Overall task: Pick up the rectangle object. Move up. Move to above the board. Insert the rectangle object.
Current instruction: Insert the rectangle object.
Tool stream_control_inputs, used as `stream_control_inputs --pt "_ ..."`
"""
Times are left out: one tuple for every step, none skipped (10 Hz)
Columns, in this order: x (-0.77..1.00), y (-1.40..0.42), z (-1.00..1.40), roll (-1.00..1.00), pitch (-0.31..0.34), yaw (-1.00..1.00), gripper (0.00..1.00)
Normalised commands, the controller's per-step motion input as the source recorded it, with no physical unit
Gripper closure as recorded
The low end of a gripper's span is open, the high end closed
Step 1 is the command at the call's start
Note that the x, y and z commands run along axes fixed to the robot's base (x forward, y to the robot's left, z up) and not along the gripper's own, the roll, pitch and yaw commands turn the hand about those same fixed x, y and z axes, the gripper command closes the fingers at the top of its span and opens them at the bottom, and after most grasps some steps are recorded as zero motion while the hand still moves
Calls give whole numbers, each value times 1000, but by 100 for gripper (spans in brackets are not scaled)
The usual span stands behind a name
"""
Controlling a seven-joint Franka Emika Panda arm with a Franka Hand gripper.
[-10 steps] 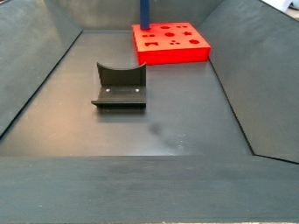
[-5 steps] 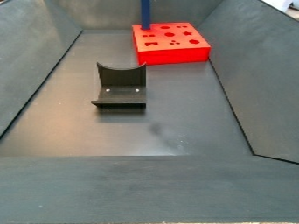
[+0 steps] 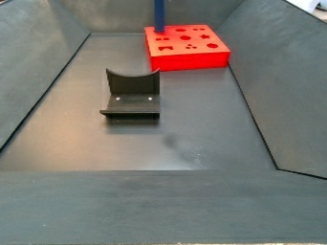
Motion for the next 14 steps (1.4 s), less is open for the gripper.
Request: stream_control_inputs --pt "57 0 -91 0 47 0 100" --pt "94 0 -140 0 64 0 100" --pt "100 0 -171 0 96 0 100" --pt "149 0 -186 0 150 0 100" --pt "211 0 -177 -16 243 -26 100" --pt "246 6 -160 -46 320 -54 100" --pt "283 31 -134 -49 366 -91 100" --pt "249 11 -140 -31 356 -89 100" --pt "94 0 -154 0 199 -20 100" --pt "0 0 -111 1 0 0 100" --pt "-120 0 -94 0 -13 43 100" --pt "-151 14 -123 -37 -116 69 100" --pt "-226 49 -169 -84 -204 60 100" --pt "-363 0 -283 -41 -327 54 100"
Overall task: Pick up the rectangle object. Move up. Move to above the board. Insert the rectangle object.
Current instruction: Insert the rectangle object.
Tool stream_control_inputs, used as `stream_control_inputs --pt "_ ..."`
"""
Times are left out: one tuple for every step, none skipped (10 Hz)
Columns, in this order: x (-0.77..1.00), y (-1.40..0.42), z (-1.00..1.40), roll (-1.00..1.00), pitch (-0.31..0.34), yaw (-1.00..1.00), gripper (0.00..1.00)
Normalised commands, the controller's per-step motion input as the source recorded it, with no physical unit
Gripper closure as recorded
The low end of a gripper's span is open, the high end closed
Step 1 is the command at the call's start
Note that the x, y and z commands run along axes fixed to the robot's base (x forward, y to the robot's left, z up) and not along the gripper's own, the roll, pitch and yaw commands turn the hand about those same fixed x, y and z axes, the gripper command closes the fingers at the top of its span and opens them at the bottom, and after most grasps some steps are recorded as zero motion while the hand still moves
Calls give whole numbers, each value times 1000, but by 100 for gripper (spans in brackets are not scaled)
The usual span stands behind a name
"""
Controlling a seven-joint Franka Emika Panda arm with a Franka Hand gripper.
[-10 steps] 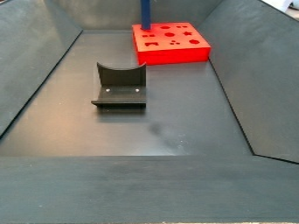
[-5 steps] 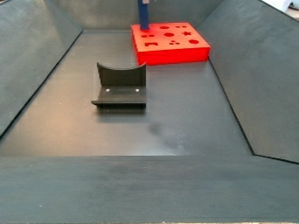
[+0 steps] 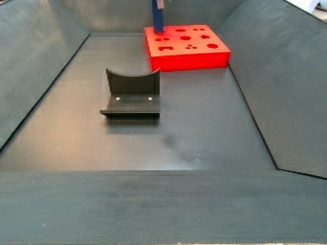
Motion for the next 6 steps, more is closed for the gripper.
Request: stream_control_inputs --pt "-300 0 -323 -13 -349 49 100" --pt "-274 0 -311 -36 -356 9 100" --pt "-206 0 -309 -47 -334 0 100" --pt "-171 0 -331 -3 -309 0 100" --pt "-20 0 -309 0 -220 0 100" --pt "69 -89 -331 143 -13 0 100"
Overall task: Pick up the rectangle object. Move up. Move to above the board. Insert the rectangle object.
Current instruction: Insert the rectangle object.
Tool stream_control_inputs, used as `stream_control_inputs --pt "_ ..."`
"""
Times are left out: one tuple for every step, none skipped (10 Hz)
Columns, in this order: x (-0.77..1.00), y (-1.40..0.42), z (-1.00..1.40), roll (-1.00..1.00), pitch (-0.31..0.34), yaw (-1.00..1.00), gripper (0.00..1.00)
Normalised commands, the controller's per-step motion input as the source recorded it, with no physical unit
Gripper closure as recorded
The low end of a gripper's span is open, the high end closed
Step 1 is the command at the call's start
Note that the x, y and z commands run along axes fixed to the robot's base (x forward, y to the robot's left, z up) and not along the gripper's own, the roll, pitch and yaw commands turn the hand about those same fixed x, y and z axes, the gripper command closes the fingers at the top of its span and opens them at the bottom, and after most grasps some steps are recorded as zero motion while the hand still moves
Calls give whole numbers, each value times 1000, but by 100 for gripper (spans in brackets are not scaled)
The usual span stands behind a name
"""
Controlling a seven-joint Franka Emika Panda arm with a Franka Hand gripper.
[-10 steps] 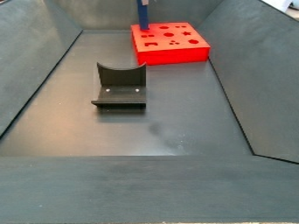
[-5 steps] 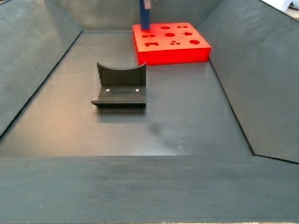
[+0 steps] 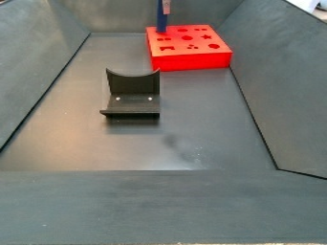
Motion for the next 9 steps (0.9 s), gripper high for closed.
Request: stream_control_inputs --pt "437 -31 -351 67 283 -180 100" --pt "469 0 -491 0 347 -237 100" --pt "360 0 -449 0 301 -217 100" --pt "6 0 -100 -6 9 -54 100" --pt "0 0 0 0 -7 0 100" --pt "0 0 -40 0 0 0 100" --pt "43 0 -314 50 0 0 100" --pt "149 0 -640 104 99 0 100" --pt "180 0 -740 81 91 -20 100"
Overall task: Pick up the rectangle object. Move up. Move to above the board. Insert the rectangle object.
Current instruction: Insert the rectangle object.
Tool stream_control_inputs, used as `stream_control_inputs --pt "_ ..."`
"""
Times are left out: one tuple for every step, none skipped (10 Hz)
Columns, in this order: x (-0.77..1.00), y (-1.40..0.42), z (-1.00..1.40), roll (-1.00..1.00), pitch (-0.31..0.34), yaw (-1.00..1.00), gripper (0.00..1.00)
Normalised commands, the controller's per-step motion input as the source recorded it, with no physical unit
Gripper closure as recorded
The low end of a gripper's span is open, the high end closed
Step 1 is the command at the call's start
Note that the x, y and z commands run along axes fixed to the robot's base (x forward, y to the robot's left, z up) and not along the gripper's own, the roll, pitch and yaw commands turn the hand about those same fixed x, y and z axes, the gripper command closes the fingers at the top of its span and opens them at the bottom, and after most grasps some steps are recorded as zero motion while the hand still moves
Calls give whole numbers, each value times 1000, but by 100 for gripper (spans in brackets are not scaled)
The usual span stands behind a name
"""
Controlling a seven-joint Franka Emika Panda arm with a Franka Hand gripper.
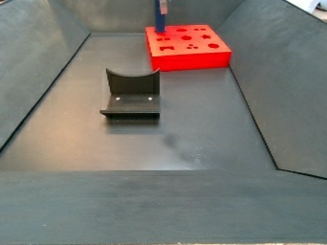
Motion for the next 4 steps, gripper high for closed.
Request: stream_control_inputs --pt "186 -6 -654 70 47 -9 100" --pt "0 0 0 0 -17 0 100" --pt "0 -9 0 13 0 0 100" --pt "0 0 0 0 0 0 100"
